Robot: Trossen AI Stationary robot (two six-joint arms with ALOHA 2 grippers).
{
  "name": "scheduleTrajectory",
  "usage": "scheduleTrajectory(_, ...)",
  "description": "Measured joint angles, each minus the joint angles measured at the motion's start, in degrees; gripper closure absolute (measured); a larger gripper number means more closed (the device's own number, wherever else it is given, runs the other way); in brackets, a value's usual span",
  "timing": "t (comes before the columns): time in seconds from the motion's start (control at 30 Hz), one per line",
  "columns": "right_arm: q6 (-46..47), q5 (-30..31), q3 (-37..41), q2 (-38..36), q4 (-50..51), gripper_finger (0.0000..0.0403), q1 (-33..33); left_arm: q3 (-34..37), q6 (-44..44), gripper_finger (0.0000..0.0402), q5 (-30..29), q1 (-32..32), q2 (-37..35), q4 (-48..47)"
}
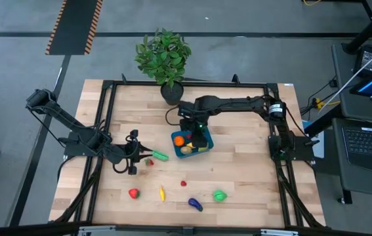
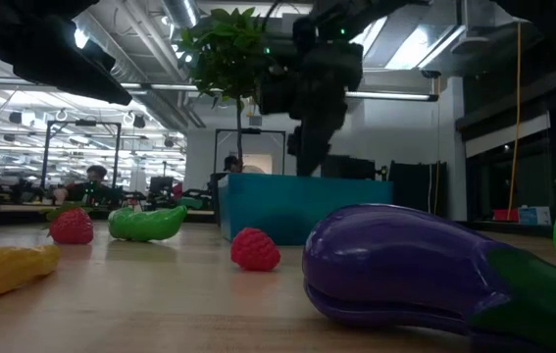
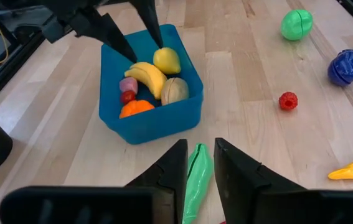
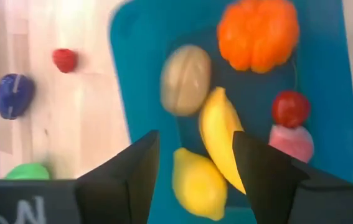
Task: Pick and placing Produce into tupperware
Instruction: Put the green pea into the blue bin
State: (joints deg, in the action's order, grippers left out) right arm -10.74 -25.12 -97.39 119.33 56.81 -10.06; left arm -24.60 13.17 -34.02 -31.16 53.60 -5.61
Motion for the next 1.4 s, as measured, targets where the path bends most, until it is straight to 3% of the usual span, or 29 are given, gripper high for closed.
scheduleTrajectory(0.27, 0.01, 0.17, -0.71, -4.26, -0.77, 0.0196, 1.55, 0.0, 0.22, 0.0337, 0.0, -0.46, 0.0, -0.96)
scheduleTrajectory(0.43, -0.67, 0.01, 1.41, -9.54, -8.72, 0.0196, 3.01, 0.0, 0.45, 0.0353, 0.01, -2.76, -0.02, -1.28)
scheduleTrajectory(0.87, 4.49, 0.15, 31.61, -25.85, -46.12, 0.0196, 4.28, 0.0, 1.49, 0.0394, 0.04, -11.45, -8.01, -2.23)
scheduleTrajectory(1.07, 8.01, 0.17, 44.79, -32.56, -61.81, 0.0196, 4.25, 0.0, 1.65, 0.0398, 0.0, -12.19, -9.53, -2.65)
scheduleTrajectory(1.4, 8.15, 0.15, 49.93, -35.87, -72.24, 0.0196, 4.47, 0.0, 1.5, 0.0367, 0.01, -11.22, -9.49, -3.48)
